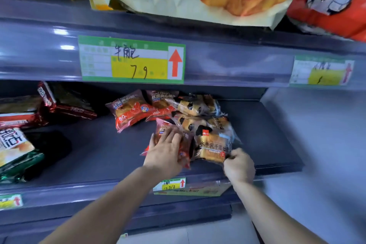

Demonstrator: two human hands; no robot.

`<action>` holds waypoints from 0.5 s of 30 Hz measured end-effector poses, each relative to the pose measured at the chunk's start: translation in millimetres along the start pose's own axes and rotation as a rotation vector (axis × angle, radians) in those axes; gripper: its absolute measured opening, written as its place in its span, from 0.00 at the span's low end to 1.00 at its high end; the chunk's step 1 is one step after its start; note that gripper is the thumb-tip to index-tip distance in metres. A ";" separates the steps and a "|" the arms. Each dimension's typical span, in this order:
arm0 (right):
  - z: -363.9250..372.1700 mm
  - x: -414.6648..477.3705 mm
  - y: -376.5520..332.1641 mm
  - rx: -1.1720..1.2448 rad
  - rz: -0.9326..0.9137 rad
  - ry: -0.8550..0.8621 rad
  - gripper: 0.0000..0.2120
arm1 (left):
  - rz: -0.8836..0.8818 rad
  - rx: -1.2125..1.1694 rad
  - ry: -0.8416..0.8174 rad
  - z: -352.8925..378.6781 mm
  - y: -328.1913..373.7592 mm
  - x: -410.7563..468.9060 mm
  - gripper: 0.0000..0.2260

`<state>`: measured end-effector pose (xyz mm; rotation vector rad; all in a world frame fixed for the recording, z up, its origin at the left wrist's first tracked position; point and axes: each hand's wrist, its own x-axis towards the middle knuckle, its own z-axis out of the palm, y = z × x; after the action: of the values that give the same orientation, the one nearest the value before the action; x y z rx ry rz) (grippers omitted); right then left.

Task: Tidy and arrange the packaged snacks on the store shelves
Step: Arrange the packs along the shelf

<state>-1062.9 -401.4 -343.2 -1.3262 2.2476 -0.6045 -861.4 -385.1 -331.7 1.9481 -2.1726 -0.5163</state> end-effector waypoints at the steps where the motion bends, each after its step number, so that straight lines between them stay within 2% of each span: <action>1: -0.1 1.2 0.6 -0.035 -0.045 0.000 0.07 | 0.001 0.058 -0.012 -0.3 0.3 0.2 0.33; 4: 1.3 2.6 -2.5 -0.122 -0.158 0.012 0.05 | -0.043 0.199 -0.030 -6.7 -7.7 -3.5 0.34; 7: 9.3 0.8 -7.0 -0.165 -0.223 -0.011 0.04 | -0.137 0.234 -0.013 -18.2 -22.7 -9.0 0.35; 15: 32.3 -8.3 -17.7 -0.106 -0.257 -0.099 0.05 | -0.358 0.356 0.022 -38.8 -61.8 -15.5 0.35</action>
<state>-1028.2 -406.3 -357.3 -1.6774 2.0710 -0.4984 -788.4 -380.3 -317.2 2.5376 -2.0171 -0.1555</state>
